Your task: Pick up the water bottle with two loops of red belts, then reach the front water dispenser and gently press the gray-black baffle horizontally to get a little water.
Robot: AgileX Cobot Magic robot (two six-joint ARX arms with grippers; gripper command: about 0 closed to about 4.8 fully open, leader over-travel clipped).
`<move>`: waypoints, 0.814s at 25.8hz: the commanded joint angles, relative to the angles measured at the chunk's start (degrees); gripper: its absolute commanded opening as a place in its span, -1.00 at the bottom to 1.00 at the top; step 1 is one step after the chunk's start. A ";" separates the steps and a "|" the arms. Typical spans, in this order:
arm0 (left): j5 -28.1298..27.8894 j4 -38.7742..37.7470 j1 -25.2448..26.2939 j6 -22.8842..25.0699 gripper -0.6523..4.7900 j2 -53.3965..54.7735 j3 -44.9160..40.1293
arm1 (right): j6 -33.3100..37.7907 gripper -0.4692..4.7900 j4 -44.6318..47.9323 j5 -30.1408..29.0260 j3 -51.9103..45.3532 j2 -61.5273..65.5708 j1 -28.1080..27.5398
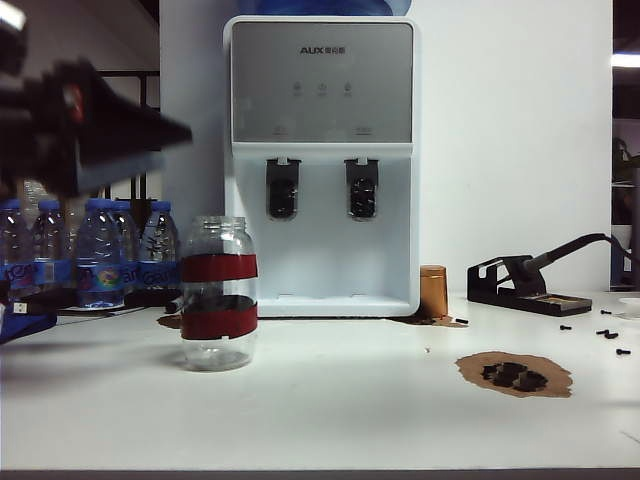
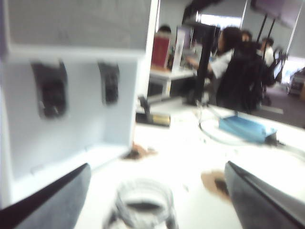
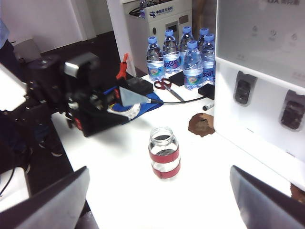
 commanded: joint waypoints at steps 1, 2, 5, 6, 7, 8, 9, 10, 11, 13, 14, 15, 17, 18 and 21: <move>-0.42 0.37 -1.95 5.09 1.00 3.37 0.11 | -0.46 1.00 -2.01 -6.75 0.44 0.37 0.09; -0.50 0.44 -2.29 5.49 1.00 4.48 0.11 | -0.48 1.00 -2.38 -9.33 0.44 0.55 0.13; -3.10 3.13 -3.28 7.43 1.00 8.85 0.77 | -0.72 1.00 -2.34 -10.21 0.44 0.77 0.17; -4.13 4.35 -3.63 7.52 1.00 10.38 1.25 | -0.72 1.00 -2.38 -10.38 0.44 0.77 0.17; -5.09 5.22 -3.76 7.65 1.00 11.85 1.90 | -0.74 1.00 -2.38 -10.43 0.44 0.77 0.17; -5.33 5.57 -3.76 7.82 1.00 13.16 2.58 | -0.87 1.00 -2.38 -9.77 0.44 0.74 0.17; -5.68 5.57 -3.76 7.96 1.00 14.75 3.58 | -0.90 1.00 -2.38 -8.74 0.44 0.72 0.15; -6.23 5.66 -3.80 7.93 1.00 16.04 4.42 | -0.98 1.00 -2.38 -8.00 0.44 0.72 0.15; -6.36 5.73 -3.82 8.00 1.00 18.36 6.10 | -1.14 1.00 -2.40 -7.10 0.44 0.72 0.15; -6.08 5.75 -3.87 7.98 1.00 20.74 7.93 | -1.11 1.00 -2.38 -7.13 0.44 0.72 0.15; -6.10 5.73 -3.93 7.98 1.00 21.62 8.68 | -1.11 1.00 -2.43 -7.13 0.44 0.72 0.15; -6.08 5.75 -3.98 7.98 1.00 22.49 9.33 | -1.11 1.00 -2.43 -7.02 0.44 0.72 0.15; -5.75 5.75 -4.31 7.98 1.00 24.52 10.99 | -1.22 1.00 -2.45 -4.55 0.44 0.72 0.15; -5.68 5.73 -4.39 7.98 1.00 24.96 11.28 | -1.27 1.00 -2.47 -2.25 0.44 0.72 0.15; -4.55 5.68 -5.51 8.20 1.00 26.49 11.63 | -1.46 1.00 -2.45 0.81 0.44 0.72 0.13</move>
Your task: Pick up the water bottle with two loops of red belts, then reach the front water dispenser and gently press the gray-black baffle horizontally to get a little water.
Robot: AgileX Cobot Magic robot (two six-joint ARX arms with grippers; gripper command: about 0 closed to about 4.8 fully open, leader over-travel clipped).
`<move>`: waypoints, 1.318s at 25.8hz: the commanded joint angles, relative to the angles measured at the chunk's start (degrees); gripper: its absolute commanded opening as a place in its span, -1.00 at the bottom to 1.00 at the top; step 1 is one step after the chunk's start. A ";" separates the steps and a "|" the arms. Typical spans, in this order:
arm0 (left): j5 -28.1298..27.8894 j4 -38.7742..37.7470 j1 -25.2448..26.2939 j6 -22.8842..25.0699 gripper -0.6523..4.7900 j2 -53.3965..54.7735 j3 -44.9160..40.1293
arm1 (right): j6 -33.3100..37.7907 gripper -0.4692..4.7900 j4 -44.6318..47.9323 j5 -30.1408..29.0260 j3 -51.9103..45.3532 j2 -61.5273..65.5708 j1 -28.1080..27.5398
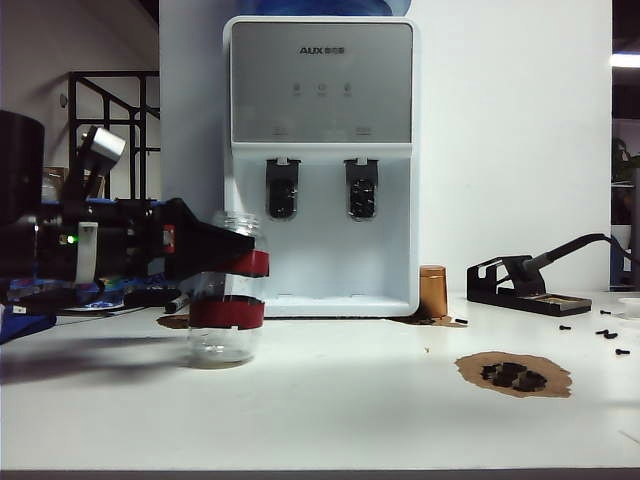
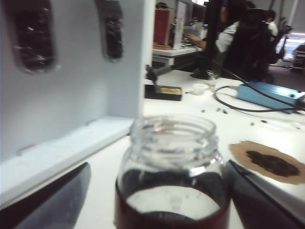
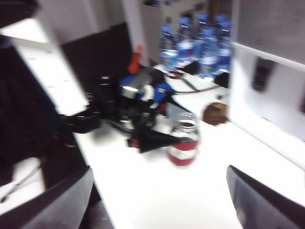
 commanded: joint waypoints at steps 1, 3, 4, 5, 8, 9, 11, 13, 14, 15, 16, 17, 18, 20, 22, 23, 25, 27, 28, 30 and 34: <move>-0.26 -2.08 -1.11 0.81 1.00 1.73 -0.02 | -1.46 1.00 0.39 2.64 0.44 -0.02 0.11; -0.24 -3.37 -1.36 0.90 1.00 2.40 -0.02 | -3.32 1.00 0.37 7.41 0.44 -0.04 0.11; -0.13 -4.26 -1.66 0.98 1.00 2.54 -0.07 | -3.52 1.00 0.37 9.09 0.44 -0.04 0.11; -0.11 -5.14 -1.64 0.98 1.00 2.54 -0.07 | -3.52 1.00 0.39 9.40 0.44 -0.04 0.11; -0.11 -4.39 -1.90 1.70 1.00 2.54 -0.02 | -3.96 1.00 1.84 10.84 0.39 -0.02 0.11; -0.13 -4.55 -2.34 2.47 1.00 2.54 -0.02 | -3.91 1.00 3.48 12.28 0.39 -0.02 0.11; -0.79 -5.20 -3.26 3.02 1.00 2.54 -0.02 | -3.89 1.00 5.16 13.07 0.39 -0.02 0.09; -2.58 -5.51 -4.13 3.58 0.82 2.78 -0.02 | -3.89 1.00 5.20 13.05 0.39 0.02 0.11; -3.48 -5.55 -4.24 3.61 0.56 2.89 -0.02 | -3.89 1.00 5.18 13.05 0.39 0.02 0.11; -5.66 -5.57 -4.66 3.89 -0.14 3.15 -0.04 | -3.89 1.00 5.22 13.09 0.39 0.02 0.11; -6.49 -5.84 -4.66 3.87 -0.57 3.39 -0.02 | -3.89 1.00 5.29 13.22 0.39 0.02 0.09; -8.24 -6.29 -4.66 3.89 -0.77 3.58 -0.02 | -3.89 1.00 5.40 13.29 0.39 0.04 0.11; -9.14 -6.78 -4.57 3.89 -0.78 3.58 -0.02 | -3.89 1.00 5.55 13.29 0.39 0.02 0.09; -12.98 -6.12 -4.50 3.93 -0.78 3.58 -0.02 | -3.85 1.00 5.53 13.27 0.39 0.02 0.11; -16.79 -3.39 -4.50 3.91 -0.78 3.54 0.20 | -3.85 1.00 5.55 13.27 0.39 0.02 0.11; -19.41 -1.11 -4.61 3.74 -0.78 3.48 0.90 | -3.85 1.00 5.51 13.27 0.39 0.02 0.11; -24.06 -2.51 -5.38 3.80 -0.78 3.34 3.56 | -3.85 1.00 5.49 13.27 0.39 0.02 0.11; -29.99 -11.19 -6.16 3.76 -0.78 3.34 9.09 | -3.85 1.00 5.60 13.29 0.39 0.02 0.11; -31.17 -14.60 -6.27 3.72 -0.78 3.34 11.10 | -3.83 1.00 5.79 13.35 0.37 0.04 0.11; -34.34 -22.71 -7.13 3.65 -0.78 3.37 16.81 | -3.65 1.00 6.62 13.51 0.37 0.04 0.09; -38.82 -23.63 -9.42 0.24 -0.78 3.45 21.90 | -3.67 1.00 8.15 13.88 0.37 0.46 0.11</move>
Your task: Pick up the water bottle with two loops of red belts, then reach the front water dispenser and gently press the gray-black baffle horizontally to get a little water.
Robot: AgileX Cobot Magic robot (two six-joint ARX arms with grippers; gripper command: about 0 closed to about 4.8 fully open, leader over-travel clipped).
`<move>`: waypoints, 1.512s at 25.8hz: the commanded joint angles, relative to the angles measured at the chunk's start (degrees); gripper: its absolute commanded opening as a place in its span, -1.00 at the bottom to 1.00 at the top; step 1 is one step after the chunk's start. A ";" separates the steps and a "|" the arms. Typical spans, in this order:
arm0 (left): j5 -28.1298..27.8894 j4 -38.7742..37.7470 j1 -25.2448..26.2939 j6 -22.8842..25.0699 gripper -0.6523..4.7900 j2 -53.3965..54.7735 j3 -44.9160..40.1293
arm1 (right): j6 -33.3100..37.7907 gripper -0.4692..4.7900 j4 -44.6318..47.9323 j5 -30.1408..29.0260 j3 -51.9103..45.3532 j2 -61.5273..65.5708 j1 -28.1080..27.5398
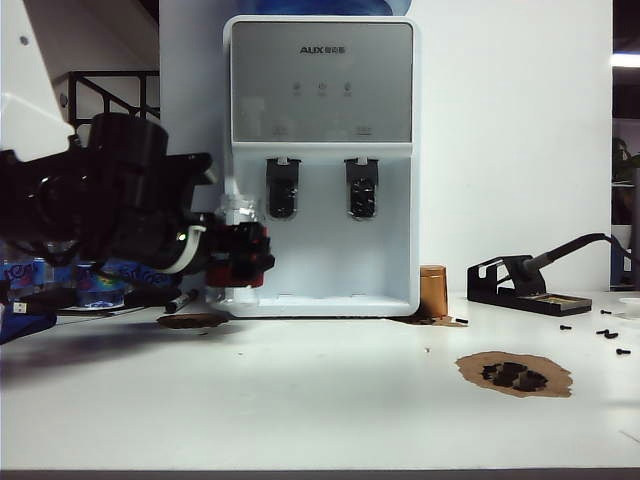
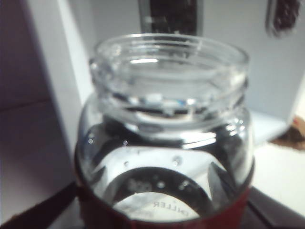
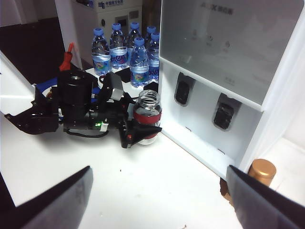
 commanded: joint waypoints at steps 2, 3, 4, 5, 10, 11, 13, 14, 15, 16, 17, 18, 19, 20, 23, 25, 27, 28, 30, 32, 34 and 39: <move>-4.24 -0.90 -2.99 -2.25 -0.78 -0.26 3.48 | 0.17 1.00 2.08 1.36 0.37 0.72 0.09; -5.27 -1.62 -4.04 -2.27 -0.78 -0.26 4.22 | 0.20 1.00 2.08 1.33 0.37 0.90 0.09; -5.95 -1.95 -4.72 -2.27 -0.78 -0.26 4.63 | 0.17 1.00 2.08 1.36 0.37 0.98 0.09; -6.23 -2.01 -5.09 -2.27 -0.78 -0.26 4.83 | 0.17 1.00 2.25 1.33 0.37 1.01 0.09; -7.34 -4.96 -5.20 -3.34 -0.78 0.04 7.04 | 0.17 1.00 3.37 1.44 0.37 1.07 0.09; -7.37 -5.05 -5.22 -3.34 -0.78 0.57 8.11 | 0.17 1.00 3.37 1.53 0.37 1.09 0.09; -7.50 -5.53 -5.22 -3.34 -0.78 1.20 9.29 | 0.17 1.00 3.37 1.68 0.37 1.25 0.09; -7.87 -6.73 -5.22 -3.37 -0.78 1.64 10.43 | 0.17 1.00 3.34 1.66 0.37 1.36 0.09; -8.41 -7.23 -5.22 -3.37 -0.78 1.97 11.08 | 0.17 1.00 3.37 1.66 0.37 1.36 0.09; -8.79 -7.74 -5.20 -3.37 -0.78 2.69 12.44 | 0.17 1.00 3.37 1.64 0.37 1.40 0.09; -8.81 -8.11 -5.20 -3.37 -0.78 3.39 13.42 | 0.17 1.00 3.34 1.62 0.37 1.40 0.09; -8.96 -8.44 -5.16 -3.37 -0.78 3.74 13.99 | 0.17 1.00 3.30 1.62 0.37 1.40 0.09; -9.66 -8.44 -5.16 -3.37 -0.78 4.37 14.88 | 0.17 1.00 3.26 1.62 0.37 1.40 0.09; -10.23 -8.94 -5.11 -3.37 -0.78 4.50 15.37 | 0.17 1.00 3.19 1.62 0.37 1.40 0.09; -10.16 -9.75 -4.57 -3.37 -0.78 4.52 16.66 | 0.17 1.00 3.15 1.57 0.37 1.40 0.09; -10.19 -9.79 -4.15 -3.37 -0.78 4.55 17.51 | 0.17 1.00 3.15 1.40 0.37 1.40 0.09; -10.21 -9.75 -3.96 -3.37 -0.78 4.57 18.34 | 0.15 1.00 3.19 1.40 0.37 1.38 0.09; -10.12 -10.16 -3.85 -3.37 -0.78 4.76 18.93 | 0.15 1.00 3.21 1.40 0.37 1.38 0.09; -10.25 -10.71 -3.82 -3.37 -0.78 5.22 19.50 | 0.15 1.00 3.56 1.44 0.37 1.38 0.09; -10.21 -11.26 -3.80 -3.37 -0.78 5.35 19.47 | 0.15 1.00 3.98 1.42 0.37 1.40 0.09; -10.23 -11.41 -3.78 -3.37 -0.78 5.35 19.50 | 0.15 1.00 4.39 1.42 0.37 1.40 0.09; -10.23 -11.43 -3.74 -3.37 -0.78 5.35 19.50 | 0.15 1.00 4.42 1.42 0.37 1.40 0.09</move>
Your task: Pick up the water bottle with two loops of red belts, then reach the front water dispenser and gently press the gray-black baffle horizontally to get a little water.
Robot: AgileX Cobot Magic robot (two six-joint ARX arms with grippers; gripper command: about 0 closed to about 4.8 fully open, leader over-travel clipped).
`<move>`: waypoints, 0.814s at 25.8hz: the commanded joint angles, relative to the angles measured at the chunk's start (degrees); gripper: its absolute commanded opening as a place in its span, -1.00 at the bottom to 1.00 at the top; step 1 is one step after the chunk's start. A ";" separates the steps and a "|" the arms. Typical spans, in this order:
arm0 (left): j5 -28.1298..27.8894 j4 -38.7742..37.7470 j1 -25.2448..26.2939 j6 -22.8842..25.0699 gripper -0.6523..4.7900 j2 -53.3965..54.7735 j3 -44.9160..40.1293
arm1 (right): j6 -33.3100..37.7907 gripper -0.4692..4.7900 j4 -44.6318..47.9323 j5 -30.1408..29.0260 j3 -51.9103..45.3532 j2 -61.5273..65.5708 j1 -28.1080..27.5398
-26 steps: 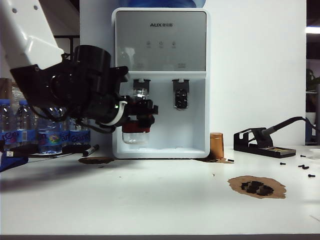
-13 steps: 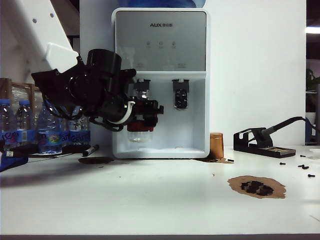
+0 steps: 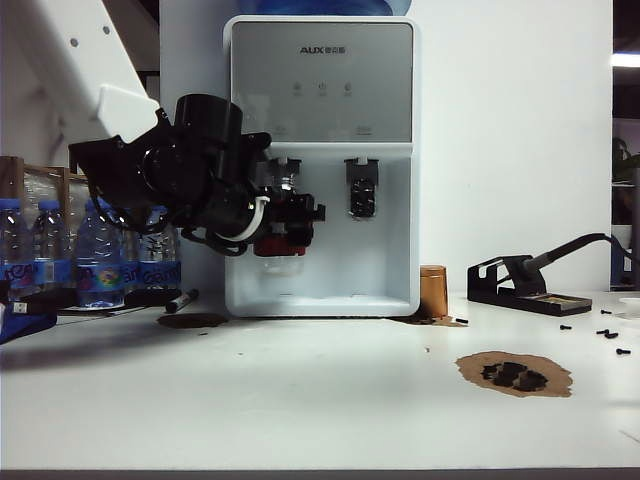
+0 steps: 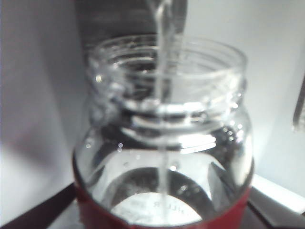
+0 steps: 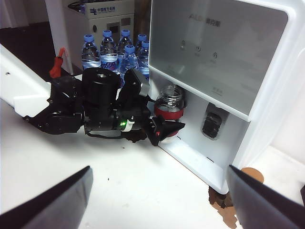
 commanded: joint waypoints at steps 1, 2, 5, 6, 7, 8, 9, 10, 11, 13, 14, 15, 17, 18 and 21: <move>-0.83 0.83 0.31 -0.07 -0.78 -0.13 0.39 | 0.15 1.00 0.83 -0.07 0.37 0.00 0.09; -0.83 0.83 0.31 -0.07 -0.78 -0.13 0.37 | 0.15 1.00 0.83 -0.07 0.37 -0.02 0.09; -0.83 0.52 0.31 -0.07 -0.78 -0.13 0.37 | 0.15 1.00 0.83 -0.07 0.37 0.00 0.09; -0.83 0.42 0.31 -0.07 -0.78 -0.13 0.37 | 0.15 1.00 0.83 -0.07 0.37 0.00 0.09; -0.83 0.33 0.31 -0.07 -0.78 -0.13 0.37 | 0.17 1.00 0.83 -0.07 0.37 0.00 0.09; -0.83 -0.02 0.31 -0.07 -0.78 -0.13 0.37 | 0.15 1.00 0.81 -0.07 0.37 0.00 0.09; -0.81 -0.04 0.31 -0.07 -0.78 -0.13 0.37 | 0.15 1.00 0.81 -0.09 0.37 -0.02 0.09; -0.83 -0.02 0.31 -0.04 -0.78 -0.13 0.37 | 0.17 1.00 0.81 -0.07 0.37 0.00 0.09; -0.83 0.07 0.31 -0.02 -0.78 -0.15 0.37 | 0.17 1.00 0.81 -0.07 0.37 0.00 0.09; -0.83 0.24 0.31 -0.02 -0.78 -0.20 0.37 | 0.17 1.00 0.81 -0.07 0.37 0.00 0.09; -0.63 0.22 0.31 0.00 -0.78 -0.46 0.26 | 0.15 1.00 0.81 -0.07 0.37 0.00 0.09; -0.44 0.24 0.28 0.00 -0.78 -0.57 0.24 | 0.15 1.00 0.81 -0.07 0.37 0.00 0.09; -0.50 -0.07 0.31 0.07 -0.78 -1.88 -0.09 | 0.17 1.00 0.81 -0.07 0.37 0.00 0.09; -0.57 -0.13 0.33 0.22 -0.78 -3.13 -0.87 | 0.15 1.00 0.79 -0.07 0.37 0.00 0.09; 2.38 0.07 0.35 0.17 -0.78 -7.63 -4.52 | 0.17 1.00 0.74 -0.07 0.37 0.00 0.09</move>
